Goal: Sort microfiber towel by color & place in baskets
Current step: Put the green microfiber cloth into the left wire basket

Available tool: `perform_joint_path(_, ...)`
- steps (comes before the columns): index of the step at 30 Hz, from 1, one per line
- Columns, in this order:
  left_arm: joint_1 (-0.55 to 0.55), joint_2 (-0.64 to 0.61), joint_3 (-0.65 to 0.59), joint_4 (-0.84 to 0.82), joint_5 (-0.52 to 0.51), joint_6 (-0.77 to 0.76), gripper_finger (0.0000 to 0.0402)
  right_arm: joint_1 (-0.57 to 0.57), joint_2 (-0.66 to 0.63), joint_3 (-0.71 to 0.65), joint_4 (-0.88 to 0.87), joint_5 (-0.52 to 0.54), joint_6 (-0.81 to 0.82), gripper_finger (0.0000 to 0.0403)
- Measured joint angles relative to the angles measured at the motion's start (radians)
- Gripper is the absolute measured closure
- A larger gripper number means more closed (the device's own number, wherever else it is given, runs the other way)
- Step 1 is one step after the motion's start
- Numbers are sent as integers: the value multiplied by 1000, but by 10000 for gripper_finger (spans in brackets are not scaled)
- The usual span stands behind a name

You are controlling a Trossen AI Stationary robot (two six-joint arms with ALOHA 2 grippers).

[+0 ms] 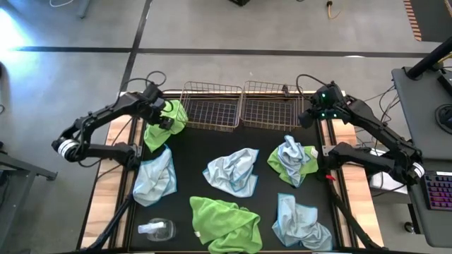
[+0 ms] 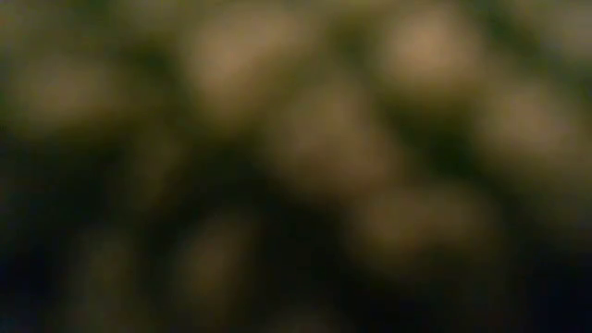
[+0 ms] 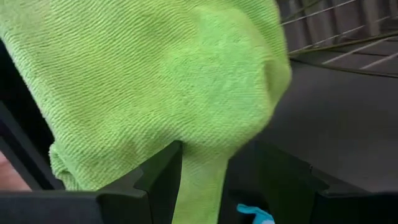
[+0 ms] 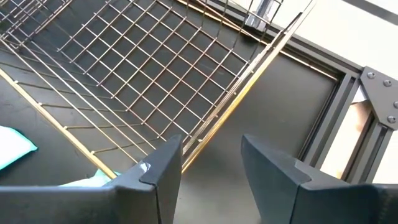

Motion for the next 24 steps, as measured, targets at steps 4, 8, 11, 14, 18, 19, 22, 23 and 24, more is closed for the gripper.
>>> perform_joint_path(4, 0, 41, 15, 0, -92, -35, 216, 0, 0, 0, 0, 0, -18, 243)
perform_joint_path(8, 0, 91, 54, 6, -165, -48, 216, 0, 0, 0, 0, 0, -21, 243)
perform_joint_path(11, 0, 131, 92, 28, -165, -35, 216, 0, 0, 0, 0, 0, -21, 243)
perform_joint_path(14, 0, 174, 128, 36, -165, -8, 216, 0, 0, 0, 0, 0, -20, 243)
perform_joint_path(18, 0, 235, 152, 35, -165, 14, 220, 0, 0, 0, -6, 0, -20, 243)
perform_joint_path(19, 0, 247, 154, 34, -158, 20, 226, 0, 0, 0, -7, 0, -20, 243)
perform_joint_path(22, 0, 276, 169, 23, -143, 31, 258, 0, 0, 0, -7, 0, -20, 243)
perform_joint_path(23, 0, 284, 174, 17, -137, 35, 273, 0, 0, 0, -7, 0, -20, 243)
perform_joint_path(24, 0, 289, 180, 11, -134, 41, 289, 0, 0, 0, -7, 0, -20, 243)
